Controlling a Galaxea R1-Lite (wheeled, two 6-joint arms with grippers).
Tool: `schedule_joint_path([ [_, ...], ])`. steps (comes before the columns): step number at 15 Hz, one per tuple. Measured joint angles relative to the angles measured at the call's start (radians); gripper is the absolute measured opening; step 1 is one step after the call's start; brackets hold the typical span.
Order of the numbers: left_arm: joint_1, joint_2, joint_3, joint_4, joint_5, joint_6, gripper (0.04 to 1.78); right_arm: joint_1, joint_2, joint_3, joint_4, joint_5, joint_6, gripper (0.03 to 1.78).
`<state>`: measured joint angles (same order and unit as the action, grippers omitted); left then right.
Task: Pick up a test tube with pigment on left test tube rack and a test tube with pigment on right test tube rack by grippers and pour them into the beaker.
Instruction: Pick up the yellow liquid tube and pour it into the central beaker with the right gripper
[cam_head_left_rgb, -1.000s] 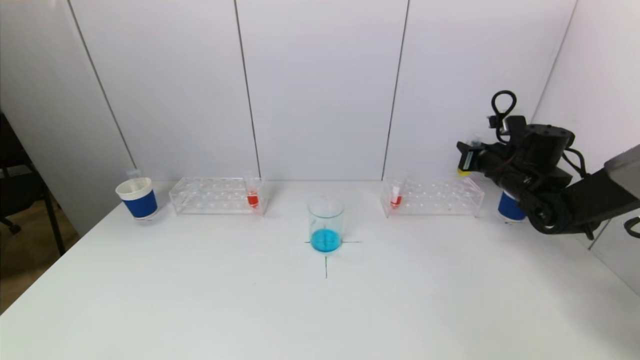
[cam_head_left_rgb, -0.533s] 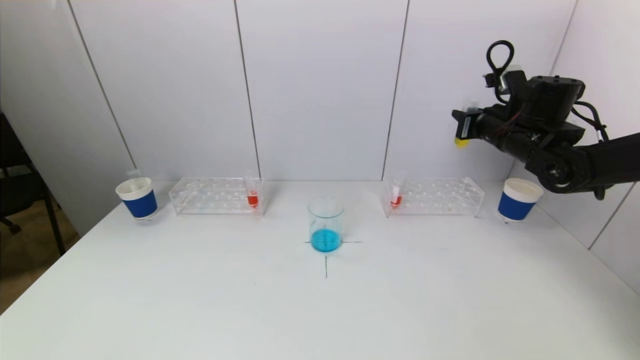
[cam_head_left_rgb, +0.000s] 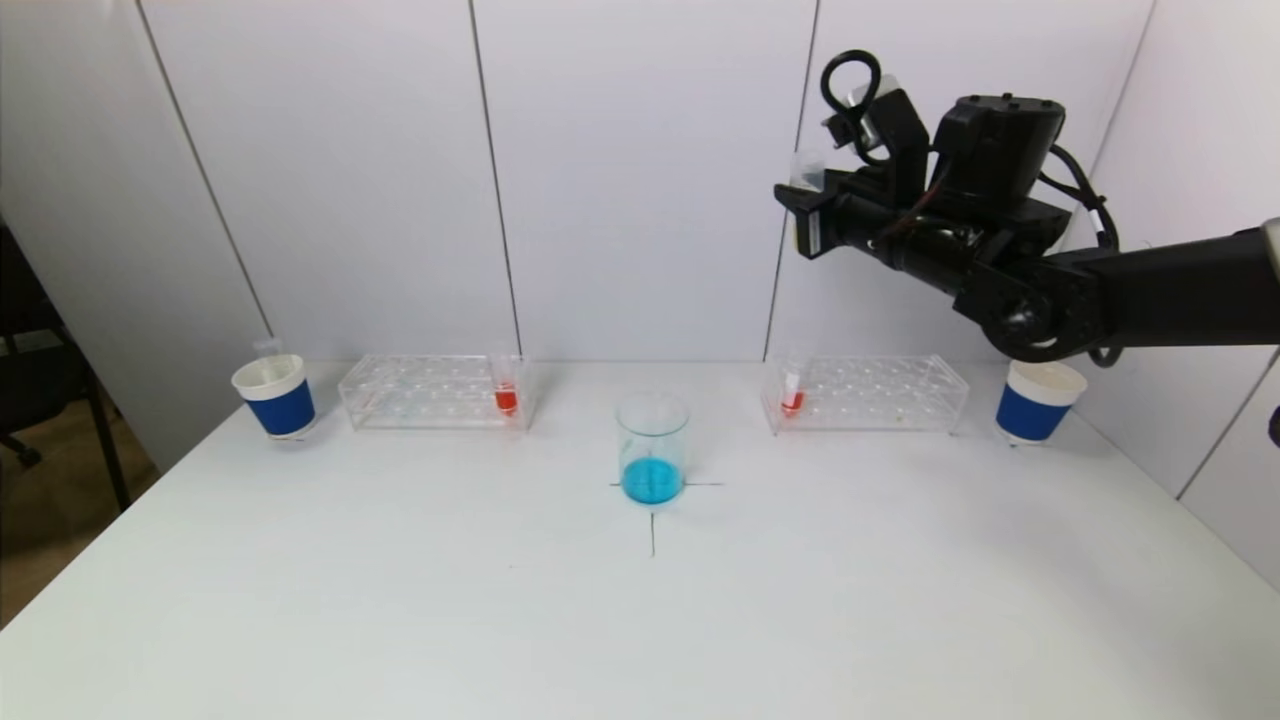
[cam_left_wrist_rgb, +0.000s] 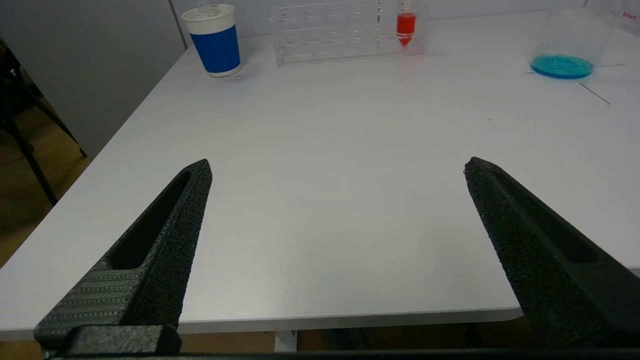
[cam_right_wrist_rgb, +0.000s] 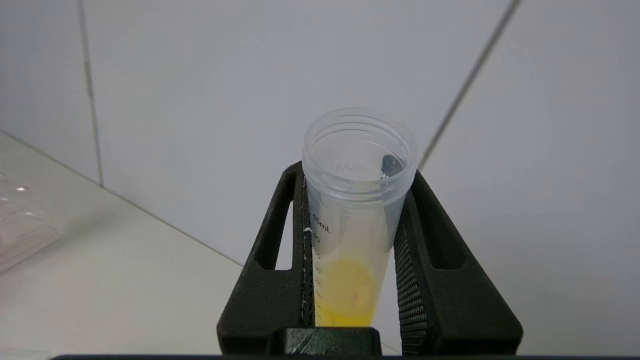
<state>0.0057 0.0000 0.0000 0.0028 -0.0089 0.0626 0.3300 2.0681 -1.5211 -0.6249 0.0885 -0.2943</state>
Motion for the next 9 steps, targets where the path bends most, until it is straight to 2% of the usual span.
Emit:
schedule_joint_path([
  [5, 0.0, 0.0, 0.0, 0.0, 0.0, 0.0, 1.76, 0.071, 0.104, -0.111, 0.004, 0.084, -0.215, 0.51],
  [7, 0.0, 0.0, 0.0, 0.0, 0.0, 0.0, 1.76, 0.093, 0.156, -0.153, 0.02, 0.135, -0.275, 0.51],
  [9, 0.0, 0.0, 0.0, 0.0, 0.0, 0.0, 1.76, 0.107, 0.191, -0.169, 0.062, 0.188, -0.364, 0.51],
])
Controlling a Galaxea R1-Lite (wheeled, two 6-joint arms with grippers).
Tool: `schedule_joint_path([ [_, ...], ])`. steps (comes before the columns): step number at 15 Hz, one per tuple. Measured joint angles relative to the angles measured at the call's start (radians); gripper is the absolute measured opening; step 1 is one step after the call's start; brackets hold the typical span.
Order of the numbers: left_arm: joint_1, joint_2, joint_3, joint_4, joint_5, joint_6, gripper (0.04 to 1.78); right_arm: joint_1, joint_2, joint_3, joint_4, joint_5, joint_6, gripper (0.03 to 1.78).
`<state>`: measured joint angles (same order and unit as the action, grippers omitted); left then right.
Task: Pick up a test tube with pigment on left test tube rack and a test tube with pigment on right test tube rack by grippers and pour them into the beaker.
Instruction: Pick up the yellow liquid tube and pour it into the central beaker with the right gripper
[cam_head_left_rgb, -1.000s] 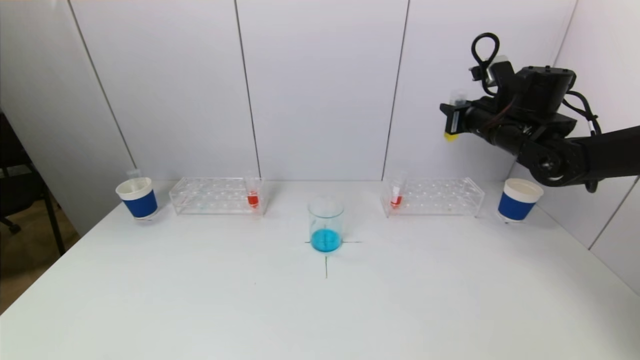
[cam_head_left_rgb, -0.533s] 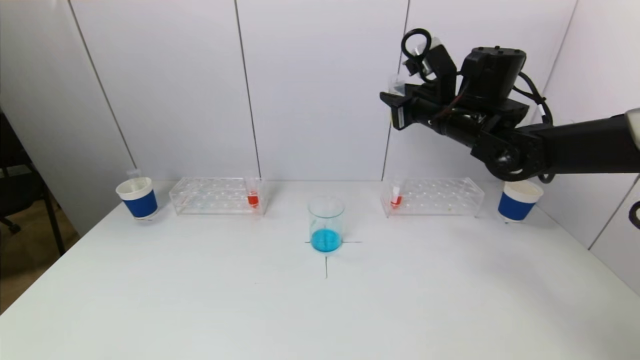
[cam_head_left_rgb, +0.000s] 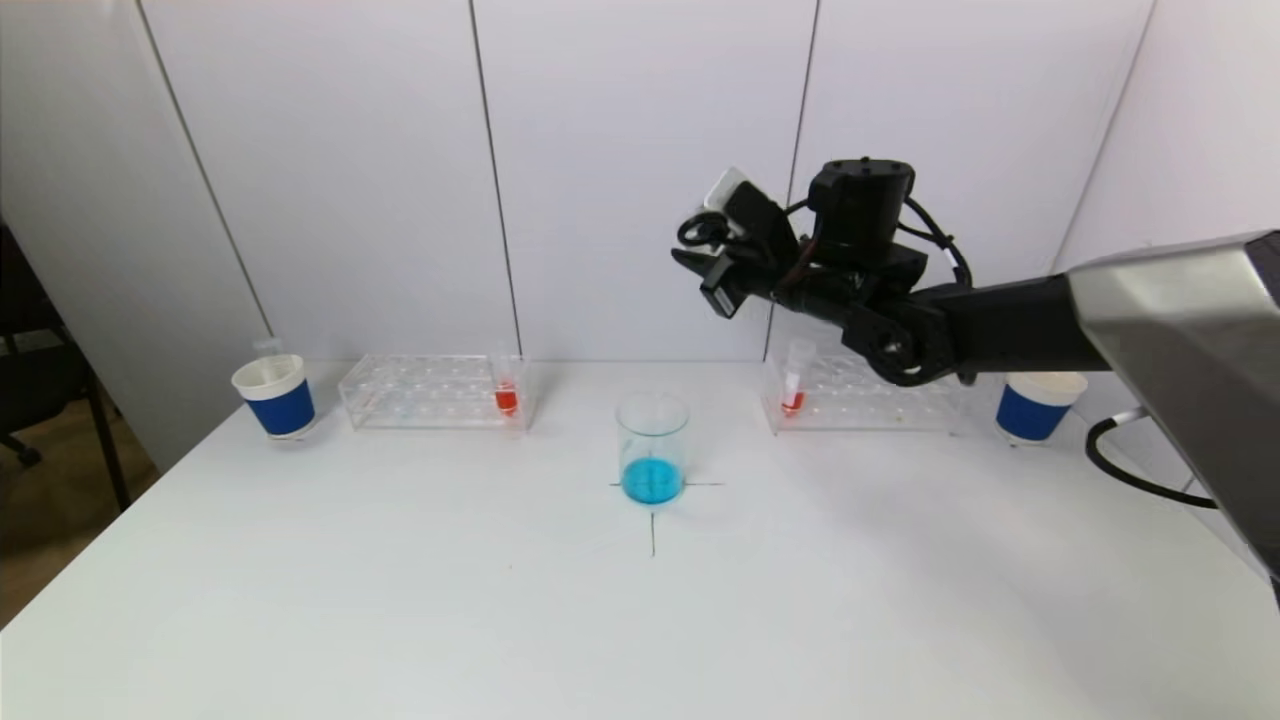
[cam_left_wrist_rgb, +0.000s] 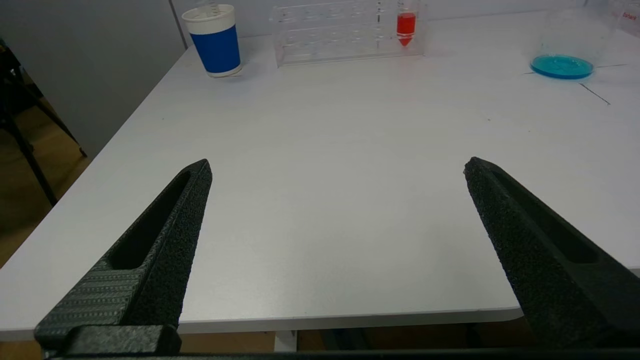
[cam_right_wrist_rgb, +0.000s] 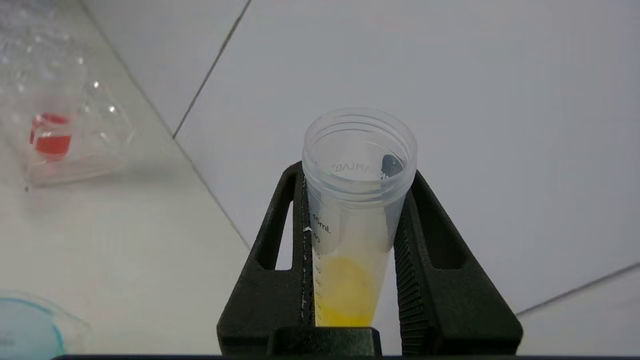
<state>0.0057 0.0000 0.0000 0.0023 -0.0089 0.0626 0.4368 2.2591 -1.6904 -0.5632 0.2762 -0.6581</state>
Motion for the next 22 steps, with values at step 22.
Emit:
schedule_joint_path([
  [22, 0.0, 0.0, 0.0, 0.0, 0.0, 0.0, 1.76, 0.013, 0.128, 0.245, -0.449, 0.323, -0.479, 0.51],
])
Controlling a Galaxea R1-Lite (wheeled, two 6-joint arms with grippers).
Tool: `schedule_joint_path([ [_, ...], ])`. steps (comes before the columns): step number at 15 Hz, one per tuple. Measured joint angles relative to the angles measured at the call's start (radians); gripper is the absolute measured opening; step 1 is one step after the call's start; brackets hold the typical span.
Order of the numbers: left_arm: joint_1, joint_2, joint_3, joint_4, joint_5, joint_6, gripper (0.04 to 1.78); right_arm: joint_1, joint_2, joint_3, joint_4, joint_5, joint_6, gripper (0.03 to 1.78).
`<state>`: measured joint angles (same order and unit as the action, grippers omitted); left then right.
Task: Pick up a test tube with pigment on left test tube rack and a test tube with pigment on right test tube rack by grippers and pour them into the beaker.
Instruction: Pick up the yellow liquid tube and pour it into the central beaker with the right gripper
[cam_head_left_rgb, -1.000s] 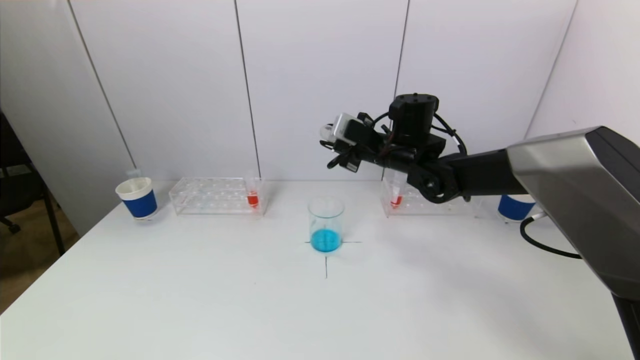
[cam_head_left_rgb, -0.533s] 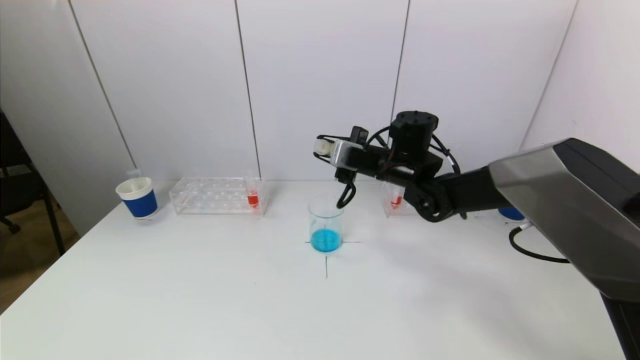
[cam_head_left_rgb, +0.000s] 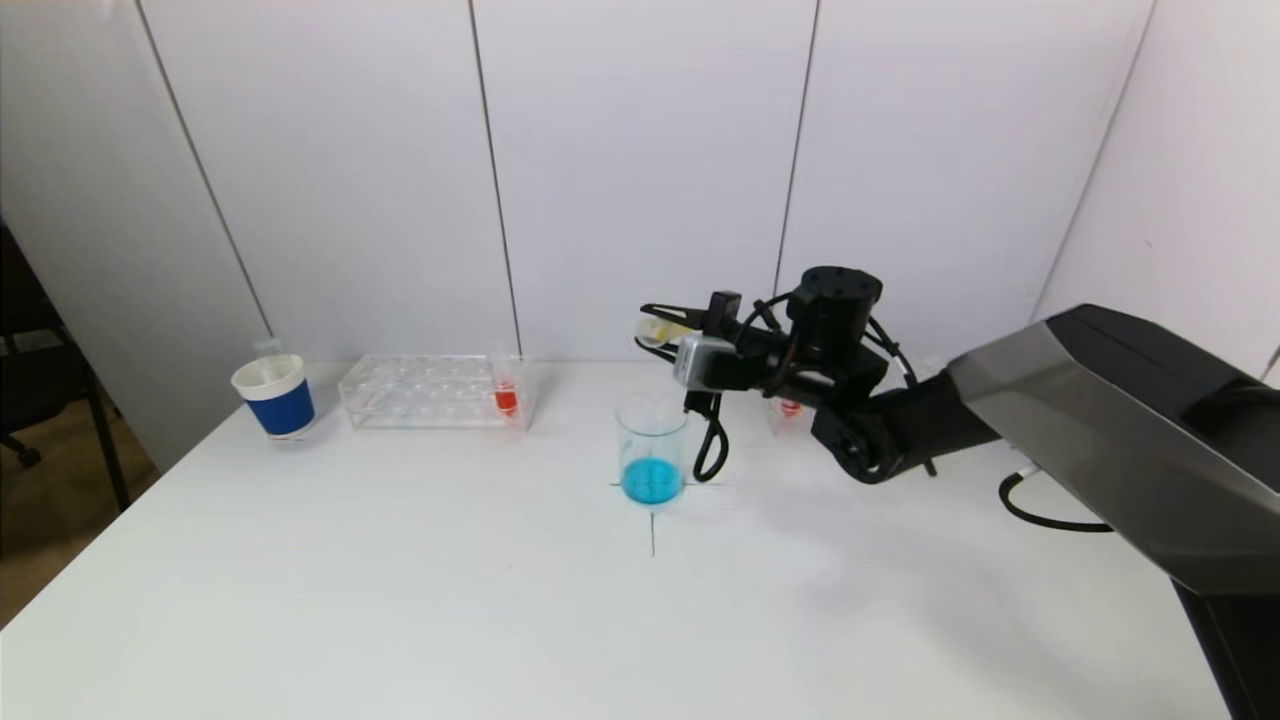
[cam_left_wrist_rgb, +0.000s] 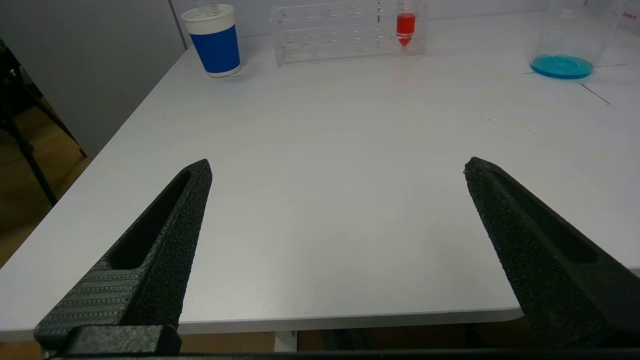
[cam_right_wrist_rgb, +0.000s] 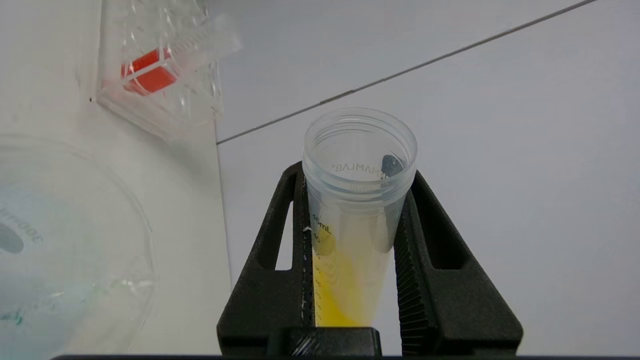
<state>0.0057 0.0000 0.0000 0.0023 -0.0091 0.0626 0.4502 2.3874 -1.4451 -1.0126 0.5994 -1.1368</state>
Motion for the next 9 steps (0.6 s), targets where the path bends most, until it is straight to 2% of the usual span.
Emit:
schedule_joint_path([
  [2, 0.0, 0.0, 0.0, 0.0, 0.0, 0.0, 1.76, 0.0, 0.003, 0.029, -0.034, 0.01, -0.039, 0.51],
  [9, 0.0, 0.0, 0.0, 0.0, 0.0, 0.0, 1.76, -0.029, 0.013, 0.045, -0.049, 0.01, -0.167, 0.51],
])
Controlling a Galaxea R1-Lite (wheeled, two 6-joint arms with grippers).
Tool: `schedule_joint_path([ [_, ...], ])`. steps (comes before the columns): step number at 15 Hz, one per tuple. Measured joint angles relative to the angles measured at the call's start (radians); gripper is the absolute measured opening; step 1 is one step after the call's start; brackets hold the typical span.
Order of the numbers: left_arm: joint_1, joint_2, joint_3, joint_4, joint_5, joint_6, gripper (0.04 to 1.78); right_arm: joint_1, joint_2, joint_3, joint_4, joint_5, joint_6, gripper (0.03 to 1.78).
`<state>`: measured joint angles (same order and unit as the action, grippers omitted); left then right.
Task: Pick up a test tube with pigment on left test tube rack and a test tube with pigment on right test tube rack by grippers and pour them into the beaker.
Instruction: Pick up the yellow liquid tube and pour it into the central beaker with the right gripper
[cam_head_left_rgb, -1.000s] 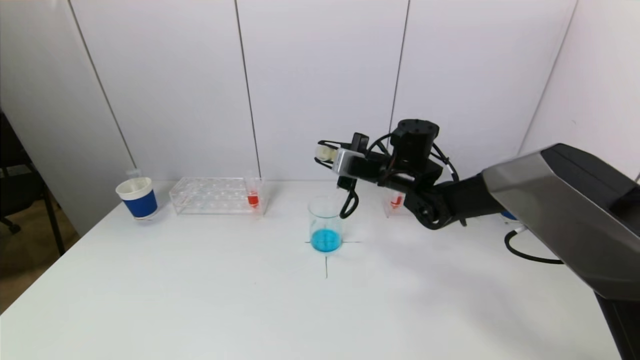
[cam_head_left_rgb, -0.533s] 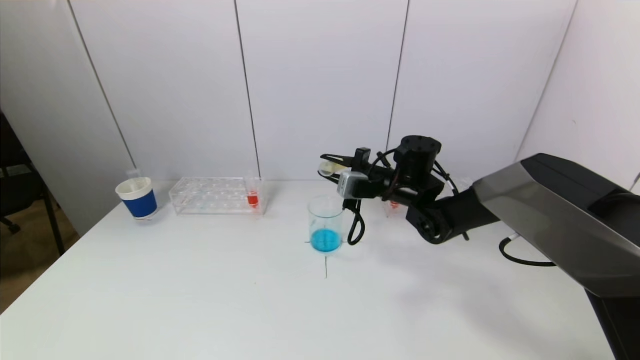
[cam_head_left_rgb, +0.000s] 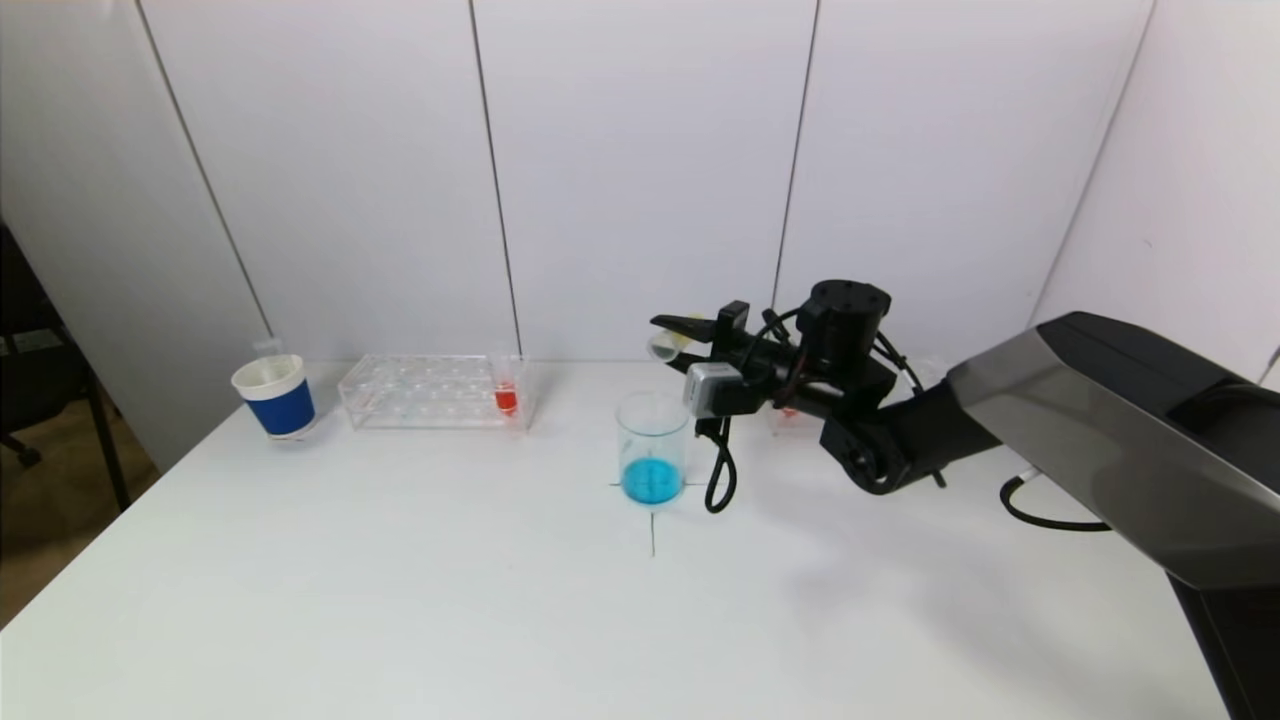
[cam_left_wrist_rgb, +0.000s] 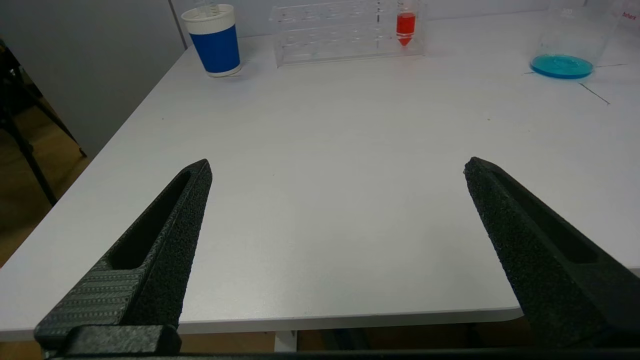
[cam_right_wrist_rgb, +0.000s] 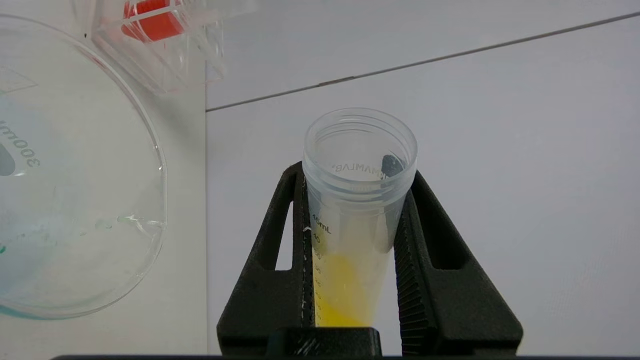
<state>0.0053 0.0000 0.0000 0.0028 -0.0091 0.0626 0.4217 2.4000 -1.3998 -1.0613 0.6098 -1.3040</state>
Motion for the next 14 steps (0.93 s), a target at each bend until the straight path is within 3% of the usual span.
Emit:
schedule_joint_path([
  [7, 0.001, 0.0, 0.0, 0.0, 0.0, 0.0, 1.76, -0.005, 0.001, -0.002, -0.018, 0.004, -0.144, 0.51],
  [14, 0.0, 0.0, 0.0, 0.0, 0.0, 0.0, 1.76, -0.005, 0.0, -0.001, -0.017, 0.007, -0.222, 0.51],
])
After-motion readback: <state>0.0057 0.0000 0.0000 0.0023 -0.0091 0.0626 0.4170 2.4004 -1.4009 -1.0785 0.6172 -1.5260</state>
